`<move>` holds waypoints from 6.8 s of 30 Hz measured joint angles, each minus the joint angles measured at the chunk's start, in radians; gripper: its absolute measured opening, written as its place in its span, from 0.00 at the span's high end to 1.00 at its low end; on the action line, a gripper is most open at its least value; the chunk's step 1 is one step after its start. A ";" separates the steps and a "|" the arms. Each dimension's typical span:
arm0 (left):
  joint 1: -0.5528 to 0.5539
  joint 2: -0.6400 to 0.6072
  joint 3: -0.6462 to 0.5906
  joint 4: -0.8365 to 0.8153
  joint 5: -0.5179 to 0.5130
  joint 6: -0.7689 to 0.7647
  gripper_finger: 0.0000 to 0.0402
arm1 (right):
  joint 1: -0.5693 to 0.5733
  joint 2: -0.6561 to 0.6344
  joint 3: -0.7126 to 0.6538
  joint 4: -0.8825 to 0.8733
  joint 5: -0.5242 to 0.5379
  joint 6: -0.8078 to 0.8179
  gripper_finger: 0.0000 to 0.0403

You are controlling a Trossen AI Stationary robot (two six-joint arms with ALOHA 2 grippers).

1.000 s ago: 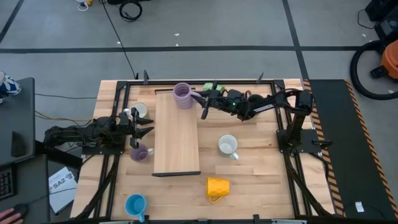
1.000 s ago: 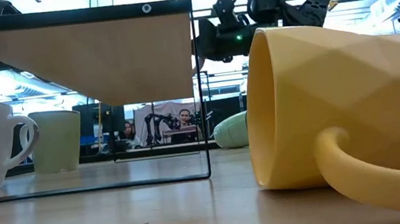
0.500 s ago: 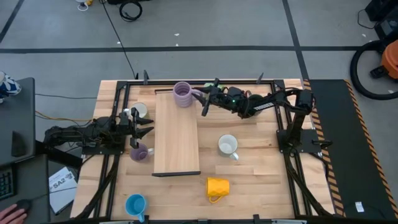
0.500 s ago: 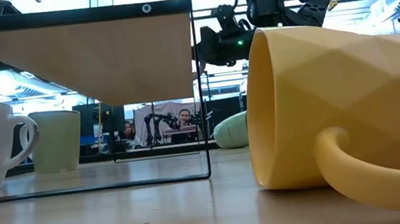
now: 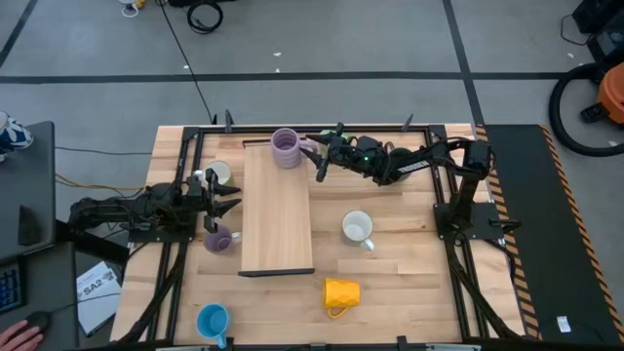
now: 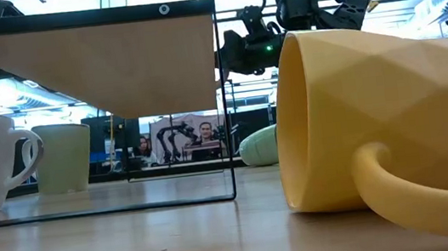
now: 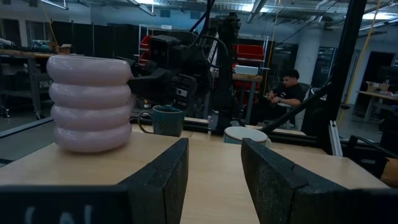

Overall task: Place coffee mugs
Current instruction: Put the light green mug on the shelf

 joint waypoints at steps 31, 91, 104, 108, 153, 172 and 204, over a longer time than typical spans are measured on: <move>0.000 0.006 0.079 0.054 -0.266 0.015 0.61 | 0.000 -0.478 -0.001 -0.692 0.020 -0.108 0.46; 0.589 0.916 0.968 -1.558 -0.216 0.436 0.61 | 0.000 -0.637 -0.001 -1.054 0.018 -0.108 0.46; 0.786 1.018 0.968 -1.502 -0.082 0.585 0.61 | 0.000 -0.637 -0.001 -1.054 0.018 -0.108 0.46; 0.834 1.042 0.968 -1.500 -0.063 0.610 0.61 | 0.000 -0.637 -0.001 -1.054 0.018 -0.108 0.46; 0.926 1.126 0.787 -1.359 -0.121 0.708 0.65 | 0.000 -0.637 -0.001 -1.053 0.018 -0.116 0.46; 0.898 1.126 0.801 -1.345 -0.141 0.697 0.65 | 0.000 -0.637 -0.001 -1.053 0.018 -0.116 0.46; 0.868 1.163 0.871 -1.318 -0.020 1.030 0.65 | 0.000 -0.637 -0.001 -1.053 0.018 -0.116 0.46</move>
